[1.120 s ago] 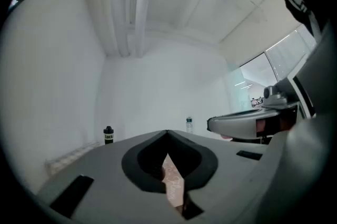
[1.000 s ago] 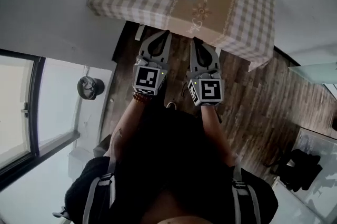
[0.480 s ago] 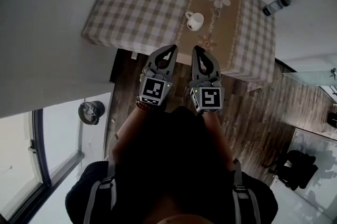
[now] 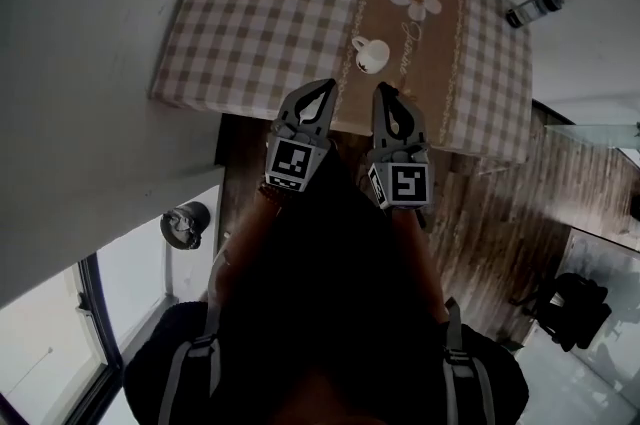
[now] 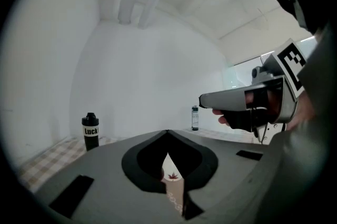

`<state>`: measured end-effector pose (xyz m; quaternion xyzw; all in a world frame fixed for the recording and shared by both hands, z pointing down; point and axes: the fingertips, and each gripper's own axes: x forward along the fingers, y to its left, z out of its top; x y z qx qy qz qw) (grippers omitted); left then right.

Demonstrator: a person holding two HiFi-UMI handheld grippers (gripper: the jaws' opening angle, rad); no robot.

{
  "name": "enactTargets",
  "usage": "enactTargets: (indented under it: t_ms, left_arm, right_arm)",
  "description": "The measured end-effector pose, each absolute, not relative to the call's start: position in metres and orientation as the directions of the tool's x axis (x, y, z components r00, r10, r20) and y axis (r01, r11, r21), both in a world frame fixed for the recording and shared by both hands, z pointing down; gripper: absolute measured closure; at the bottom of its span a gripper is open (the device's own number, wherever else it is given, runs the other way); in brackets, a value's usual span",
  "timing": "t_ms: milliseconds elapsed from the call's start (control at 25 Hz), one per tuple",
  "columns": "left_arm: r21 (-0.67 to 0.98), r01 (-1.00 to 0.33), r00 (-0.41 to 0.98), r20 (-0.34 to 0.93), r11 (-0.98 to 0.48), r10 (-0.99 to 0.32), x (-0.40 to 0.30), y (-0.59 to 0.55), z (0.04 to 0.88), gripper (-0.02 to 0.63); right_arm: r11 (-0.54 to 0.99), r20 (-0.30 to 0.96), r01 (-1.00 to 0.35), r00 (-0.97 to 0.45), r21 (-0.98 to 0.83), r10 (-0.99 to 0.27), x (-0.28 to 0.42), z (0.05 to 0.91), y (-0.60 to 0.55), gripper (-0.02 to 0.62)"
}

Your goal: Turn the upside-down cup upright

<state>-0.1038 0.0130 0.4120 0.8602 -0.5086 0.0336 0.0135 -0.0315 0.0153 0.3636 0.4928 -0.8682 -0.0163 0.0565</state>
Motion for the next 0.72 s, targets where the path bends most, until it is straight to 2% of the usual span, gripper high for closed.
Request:
enactTargets:
  t_ms: [360, 520, 720]
  left_arm:
    - [-0.133, -0.842, 0.503, 0.159, -0.523, -0.850, -0.087, -0.039, 0.439, 0.601]
    - [-0.179, -0.836, 0.487, 0.195, -0.519, -0.852, -0.089, -0.067, 0.456, 0.601]
    - [-0.226, -0.792, 0.503, 0.284, -0.567, -0.816, -0.078, -0.091, 0.494, 0.600]
  right_arm:
    - [0.470, 0.019, -0.880, -0.470, 0.062, -0.882, 0.011, 0.367, -0.052, 0.589]
    - [0.497, -0.001, -0.867, -0.497, 0.033, -0.867, 0.029, 0.373, -0.074, 0.589]
    - [0.489, 0.010, -0.872, -0.490, -0.039, -0.872, 0.040, 0.388, -0.091, 0.589]
